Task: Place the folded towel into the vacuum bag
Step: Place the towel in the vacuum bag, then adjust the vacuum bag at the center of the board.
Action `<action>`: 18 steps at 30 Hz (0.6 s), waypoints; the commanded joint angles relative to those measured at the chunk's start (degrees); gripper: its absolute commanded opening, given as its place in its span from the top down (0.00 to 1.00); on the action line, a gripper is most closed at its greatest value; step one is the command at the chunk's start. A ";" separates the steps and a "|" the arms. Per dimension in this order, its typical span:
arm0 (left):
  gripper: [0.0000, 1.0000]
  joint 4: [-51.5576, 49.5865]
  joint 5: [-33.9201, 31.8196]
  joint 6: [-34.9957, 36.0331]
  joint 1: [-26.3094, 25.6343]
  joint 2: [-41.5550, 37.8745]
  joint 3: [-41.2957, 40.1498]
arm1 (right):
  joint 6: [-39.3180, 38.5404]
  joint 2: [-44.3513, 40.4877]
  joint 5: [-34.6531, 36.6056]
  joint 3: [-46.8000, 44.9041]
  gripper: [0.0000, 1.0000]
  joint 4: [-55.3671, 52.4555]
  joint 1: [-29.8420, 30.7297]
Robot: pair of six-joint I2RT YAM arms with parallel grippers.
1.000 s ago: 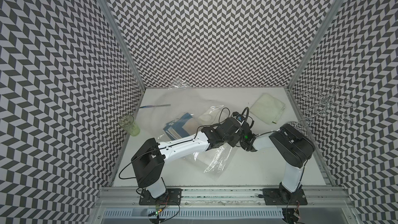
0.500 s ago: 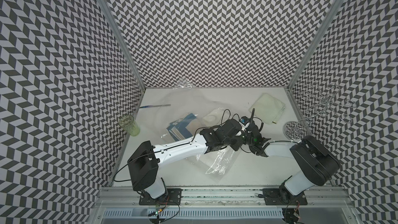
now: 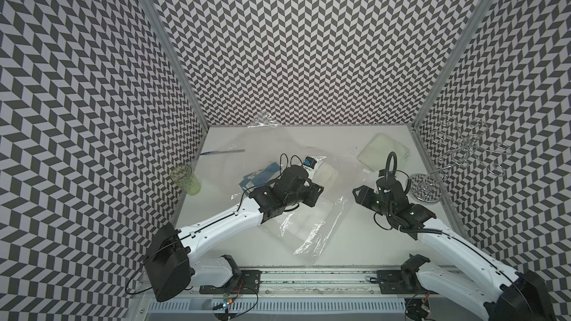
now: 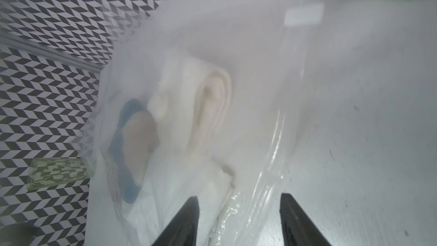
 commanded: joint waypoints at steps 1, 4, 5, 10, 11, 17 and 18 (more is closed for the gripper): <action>0.62 2.43 0.27 -4.64 1.63 -1.85 -4.24 | -10.89 8.40 1.86 7.17 0.50 -2.90 0.28; 0.61 3.98 0.33 -7.29 2.68 -2.04 -7.45 | -15.37 20.36 0.69 16.83 0.51 -2.61 2.52; 0.61 4.41 0.33 -7.87 2.95 -2.00 -8.24 | -16.57 23.95 2.31 20.33 0.52 -2.68 3.70; 0.61 8.83 2.40 -10.53 7.19 -1.12 -13.51 | -17.89 39.33 1.43 26.56 0.56 2.26 4.62; 0.61 10.08 3.50 -10.91 8.85 -0.35 -14.66 | -17.48 42.37 0.64 26.61 0.58 2.81 4.70; 0.61 12.45 5.71 -10.38 16.79 4.96 -15.51 | -13.34 46.22 -5.64 19.36 0.61 8.92 7.49; 0.61 13.08 5.78 -10.41 17.93 6.06 -15.44 | -12.37 45.88 -5.99 18.03 0.61 9.40 8.86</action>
